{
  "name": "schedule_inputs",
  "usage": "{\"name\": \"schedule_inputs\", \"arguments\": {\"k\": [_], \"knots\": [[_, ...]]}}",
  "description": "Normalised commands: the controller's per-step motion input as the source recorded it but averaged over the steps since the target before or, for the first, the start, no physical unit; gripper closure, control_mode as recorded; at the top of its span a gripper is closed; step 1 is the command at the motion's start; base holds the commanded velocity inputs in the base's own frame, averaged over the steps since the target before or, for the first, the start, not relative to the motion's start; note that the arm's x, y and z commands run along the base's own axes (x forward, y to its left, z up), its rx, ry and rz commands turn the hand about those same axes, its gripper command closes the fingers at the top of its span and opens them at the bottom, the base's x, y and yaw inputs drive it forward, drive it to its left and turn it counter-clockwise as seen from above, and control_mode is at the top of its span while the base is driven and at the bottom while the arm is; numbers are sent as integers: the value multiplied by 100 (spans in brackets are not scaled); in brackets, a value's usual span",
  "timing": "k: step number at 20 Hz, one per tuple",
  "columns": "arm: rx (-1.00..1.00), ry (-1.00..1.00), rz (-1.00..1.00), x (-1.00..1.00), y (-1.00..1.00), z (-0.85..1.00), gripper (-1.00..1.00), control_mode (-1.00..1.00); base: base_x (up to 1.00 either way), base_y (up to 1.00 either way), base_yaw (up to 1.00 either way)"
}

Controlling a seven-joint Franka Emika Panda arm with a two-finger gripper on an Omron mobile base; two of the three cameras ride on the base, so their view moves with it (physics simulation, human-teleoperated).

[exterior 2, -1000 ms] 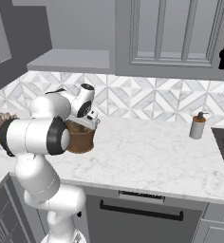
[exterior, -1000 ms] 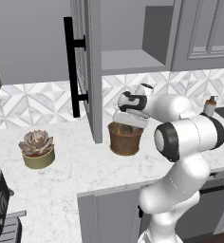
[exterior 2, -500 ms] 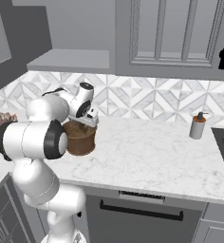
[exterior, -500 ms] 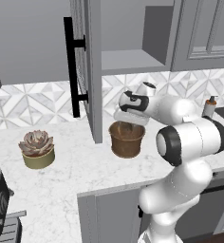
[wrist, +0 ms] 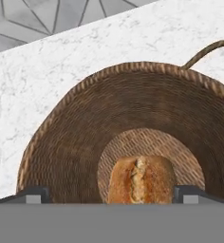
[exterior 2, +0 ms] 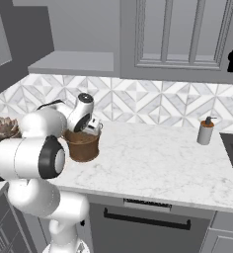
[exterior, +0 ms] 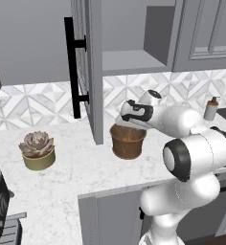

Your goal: Open the cabinet, pick up the bread from the cabinet and place it in the basket. Then move the basket to the dining counter.

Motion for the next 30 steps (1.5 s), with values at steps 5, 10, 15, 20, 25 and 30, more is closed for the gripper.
{"name": "schedule_inputs", "arguments": {"k": [5, 10, 15, 20, 25, 30], "knots": [[0, -2, 0, -28, 0, 52, -100, -100, 0, 0, 0], [0, -1, -9, -66, -17, 43, -100, -100, 0, 0, 0], [-9, 2, -20, -17, -44, 8, -100, -100, 0, 0, 0], [-6, 0, -19, 0, -47, 0, -100, -100, 0, 0, 0], [0, 11, -7, 0, -36, 4, -100, -100, 0, 0, 0], [2, 18, -1, 0, -12, 2, -100, -100, 0, 0, 0]]}}
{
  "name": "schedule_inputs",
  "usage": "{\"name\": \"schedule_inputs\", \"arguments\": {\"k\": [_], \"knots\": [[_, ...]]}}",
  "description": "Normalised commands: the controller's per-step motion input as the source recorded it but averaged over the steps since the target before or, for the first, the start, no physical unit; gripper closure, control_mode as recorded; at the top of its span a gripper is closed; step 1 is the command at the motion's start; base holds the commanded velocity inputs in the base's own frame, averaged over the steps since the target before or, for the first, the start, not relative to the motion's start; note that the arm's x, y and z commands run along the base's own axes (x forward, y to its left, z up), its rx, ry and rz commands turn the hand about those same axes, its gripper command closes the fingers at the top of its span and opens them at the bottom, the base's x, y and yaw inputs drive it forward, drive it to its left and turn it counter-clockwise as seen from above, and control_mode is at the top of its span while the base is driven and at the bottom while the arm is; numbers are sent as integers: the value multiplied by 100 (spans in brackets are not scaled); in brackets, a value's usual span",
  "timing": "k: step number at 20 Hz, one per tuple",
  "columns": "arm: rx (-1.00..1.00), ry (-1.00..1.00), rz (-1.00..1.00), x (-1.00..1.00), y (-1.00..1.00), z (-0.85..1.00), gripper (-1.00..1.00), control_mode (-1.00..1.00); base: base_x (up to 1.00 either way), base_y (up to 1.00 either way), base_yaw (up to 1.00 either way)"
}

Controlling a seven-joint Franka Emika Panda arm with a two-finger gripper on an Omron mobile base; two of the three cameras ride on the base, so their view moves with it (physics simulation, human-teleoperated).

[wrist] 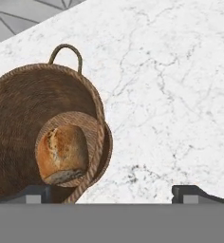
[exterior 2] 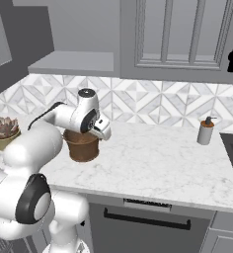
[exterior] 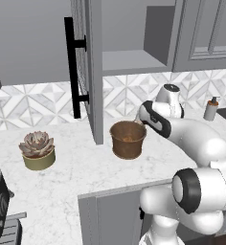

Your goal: Open the cabinet, pick up the bread from the cabinet and place it in the basket. Then move the basket to the dining counter.

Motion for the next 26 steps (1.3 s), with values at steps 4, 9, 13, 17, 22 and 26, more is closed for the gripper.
{"name": "schedule_inputs", "arguments": {"k": [4, 9, 13, 17, 22, 26], "knots": [[9, 3, 11, 2, 0, -15, -100, -100, 0, 0, 0], [9, 0, 6, 11, 0, -27, -100, -100, 0, 0, 0], [2, 0, 1, 24, 8, -28, -100, -100, 0, 0, 0], [0, 0, 0, 24, 18, -27, -100, -100, 0, 0, 0], [3, 0, 0, 5, 3, -34, -100, -100, 0, 0, 0], [3, 0, 0, 0, 10, -45, -100, -100, 0, 0, 0]]}}
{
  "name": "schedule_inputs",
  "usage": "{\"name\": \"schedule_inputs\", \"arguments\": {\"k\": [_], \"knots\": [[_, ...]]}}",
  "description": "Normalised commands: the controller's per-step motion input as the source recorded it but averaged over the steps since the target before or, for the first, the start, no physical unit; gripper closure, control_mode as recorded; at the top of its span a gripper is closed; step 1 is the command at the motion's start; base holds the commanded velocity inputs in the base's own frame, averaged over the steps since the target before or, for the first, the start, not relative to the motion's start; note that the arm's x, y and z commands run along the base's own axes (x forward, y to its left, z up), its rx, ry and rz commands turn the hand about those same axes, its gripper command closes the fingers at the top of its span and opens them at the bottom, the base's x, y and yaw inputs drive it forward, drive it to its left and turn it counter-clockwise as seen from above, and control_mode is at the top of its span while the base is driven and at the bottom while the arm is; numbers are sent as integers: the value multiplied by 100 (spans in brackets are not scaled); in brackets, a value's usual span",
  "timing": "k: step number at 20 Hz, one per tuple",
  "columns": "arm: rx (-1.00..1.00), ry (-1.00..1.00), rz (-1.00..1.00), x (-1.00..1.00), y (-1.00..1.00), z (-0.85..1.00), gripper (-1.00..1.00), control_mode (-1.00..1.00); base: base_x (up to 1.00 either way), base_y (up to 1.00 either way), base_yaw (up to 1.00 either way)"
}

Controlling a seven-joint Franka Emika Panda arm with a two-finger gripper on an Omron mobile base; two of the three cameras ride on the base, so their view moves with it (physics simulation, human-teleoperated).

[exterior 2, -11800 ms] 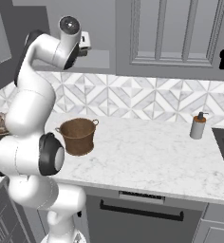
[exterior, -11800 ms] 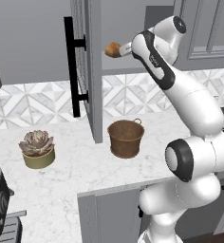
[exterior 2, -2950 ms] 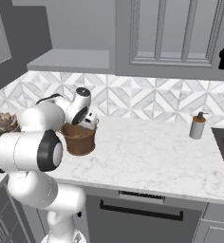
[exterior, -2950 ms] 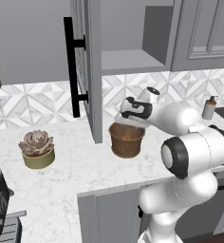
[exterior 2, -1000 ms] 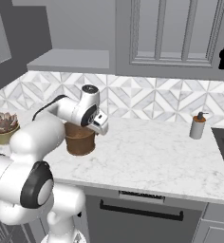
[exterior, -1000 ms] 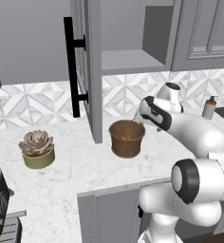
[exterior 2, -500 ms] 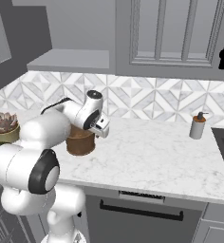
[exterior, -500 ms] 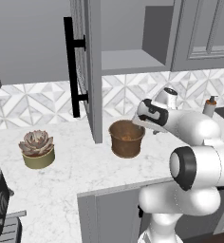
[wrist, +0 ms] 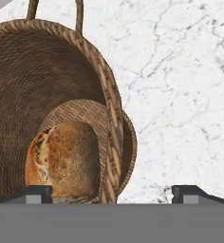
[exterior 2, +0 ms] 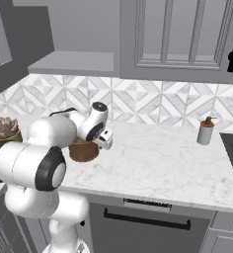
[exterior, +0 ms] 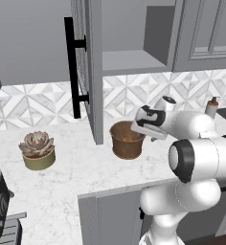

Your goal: Open the cabinet, pick up the bread from the cabinet and place it in the basket. Then move the basket to the dining counter.

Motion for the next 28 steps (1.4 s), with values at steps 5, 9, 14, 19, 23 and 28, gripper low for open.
{"name": "schedule_inputs", "arguments": {"k": [5, 9, 14, 19, 23, 28], "knots": [[0, -1, 0, 0, 44, -44, 100, -100, 0, 0, 0], [0, 0, 0, 0, 51, -39, 100, -100, 0, 0, 0], [-7, 0, 0, -4, 52, -32, 100, -100, 0, 0, 0], [-3, 0, -5, -44, -9, -1, 100, -100, 0, 0, 0], [8, 0, -23, -52, -60, 0, 100, -100, 0, 0, 0], [4, -9, -23, -40, -62, 16, 100, -100, 0, 0, 0]]}}
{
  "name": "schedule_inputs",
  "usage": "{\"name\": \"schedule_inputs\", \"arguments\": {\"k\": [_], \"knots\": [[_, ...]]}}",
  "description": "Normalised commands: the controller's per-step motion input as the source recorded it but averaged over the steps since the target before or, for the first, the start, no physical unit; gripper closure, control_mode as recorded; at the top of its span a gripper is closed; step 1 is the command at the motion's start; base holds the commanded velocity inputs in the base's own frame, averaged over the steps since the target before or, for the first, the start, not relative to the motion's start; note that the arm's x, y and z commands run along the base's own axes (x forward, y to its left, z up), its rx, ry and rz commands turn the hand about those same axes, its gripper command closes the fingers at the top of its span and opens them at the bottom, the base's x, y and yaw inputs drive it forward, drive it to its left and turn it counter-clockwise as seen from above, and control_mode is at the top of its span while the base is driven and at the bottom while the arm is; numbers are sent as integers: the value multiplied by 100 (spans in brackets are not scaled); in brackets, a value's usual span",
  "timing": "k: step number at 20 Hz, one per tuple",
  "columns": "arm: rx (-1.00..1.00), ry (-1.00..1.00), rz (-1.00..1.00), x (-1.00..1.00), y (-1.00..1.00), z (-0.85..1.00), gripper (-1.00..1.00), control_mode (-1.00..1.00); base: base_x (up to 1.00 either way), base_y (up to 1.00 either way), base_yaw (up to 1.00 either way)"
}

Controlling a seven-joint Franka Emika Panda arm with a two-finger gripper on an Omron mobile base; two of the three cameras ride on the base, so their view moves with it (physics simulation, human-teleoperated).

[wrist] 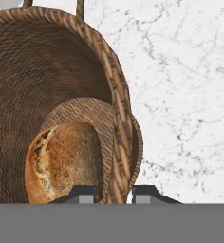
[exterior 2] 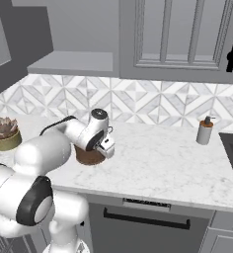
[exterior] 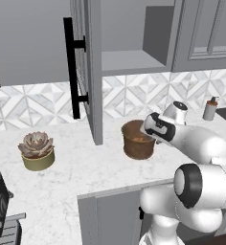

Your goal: Open the cabinet, pick up the bread from the cabinet and place it in the basket. Then move the basket to the dining counter.

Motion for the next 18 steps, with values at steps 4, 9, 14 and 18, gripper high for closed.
{"name": "schedule_inputs", "arguments": {"k": [4, 9, 14, 18], "knots": [[-3, -7, -25, -55, -50, 64, 100, -100, 0, 0, 0], [-4, 3, -23, -62, -70, 88, 100, -100, 0, 0, 0], [0, -1, -9, -73, -61, 50, 100, -100, 0, 0, 0], [2, -20, 0, -81, 0, 83, 100, -100, 0, 0, 0]]}}
